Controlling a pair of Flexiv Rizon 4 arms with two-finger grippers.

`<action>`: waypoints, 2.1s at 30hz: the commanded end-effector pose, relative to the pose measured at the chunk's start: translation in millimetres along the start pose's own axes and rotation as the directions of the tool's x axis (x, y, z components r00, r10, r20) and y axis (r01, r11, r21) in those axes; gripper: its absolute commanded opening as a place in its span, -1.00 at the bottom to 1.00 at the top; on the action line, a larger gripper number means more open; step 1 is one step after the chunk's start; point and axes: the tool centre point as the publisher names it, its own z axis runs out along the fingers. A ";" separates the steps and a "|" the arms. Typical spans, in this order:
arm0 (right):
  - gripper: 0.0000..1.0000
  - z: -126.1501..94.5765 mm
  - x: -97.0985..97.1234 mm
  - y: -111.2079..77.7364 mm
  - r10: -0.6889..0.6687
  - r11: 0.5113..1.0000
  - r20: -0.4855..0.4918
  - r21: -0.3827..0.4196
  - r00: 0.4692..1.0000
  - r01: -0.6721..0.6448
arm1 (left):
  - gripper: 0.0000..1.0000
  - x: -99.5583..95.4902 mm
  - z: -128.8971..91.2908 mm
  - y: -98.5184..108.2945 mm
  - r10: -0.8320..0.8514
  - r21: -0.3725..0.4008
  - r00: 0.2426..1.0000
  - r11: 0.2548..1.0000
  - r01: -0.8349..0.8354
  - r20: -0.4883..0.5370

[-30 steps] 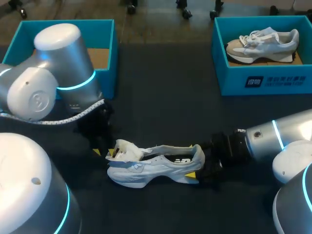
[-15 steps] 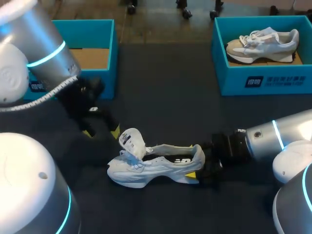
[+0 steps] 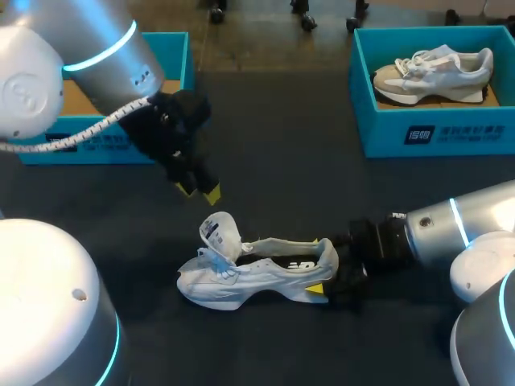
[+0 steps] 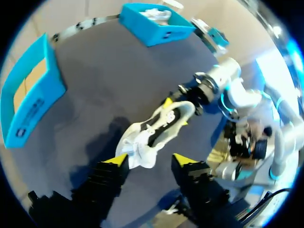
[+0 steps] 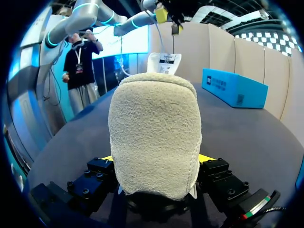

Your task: Take the shoe out of the shoebox, open the shoe tongue, remove and reinsert the insole, then place the shoe into the shoebox

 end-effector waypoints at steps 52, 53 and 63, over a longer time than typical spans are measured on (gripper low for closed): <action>-1.00 0.1 0.5 1.4 0.000 1.000 0.000 0.005 1.000 0.000 | -1.00 71.7 76.5 -54.8 0.914 -0.012 0.326 0.333 -0.943 -0.243; -1.00 0.1 0.5 1.4 0.000 1.000 0.000 0.005 1.000 0.000 | -1.00 71.7 76.5 -54.8 0.914 -0.012 0.326 0.333 -0.943 -0.243; -1.00 0.1 0.5 1.4 0.000 1.000 0.000 0.005 1.000 0.000 | -1.00 82.2 111.9 -39.4 0.974 -0.129 0.017 -0.012 -0.992 -0.225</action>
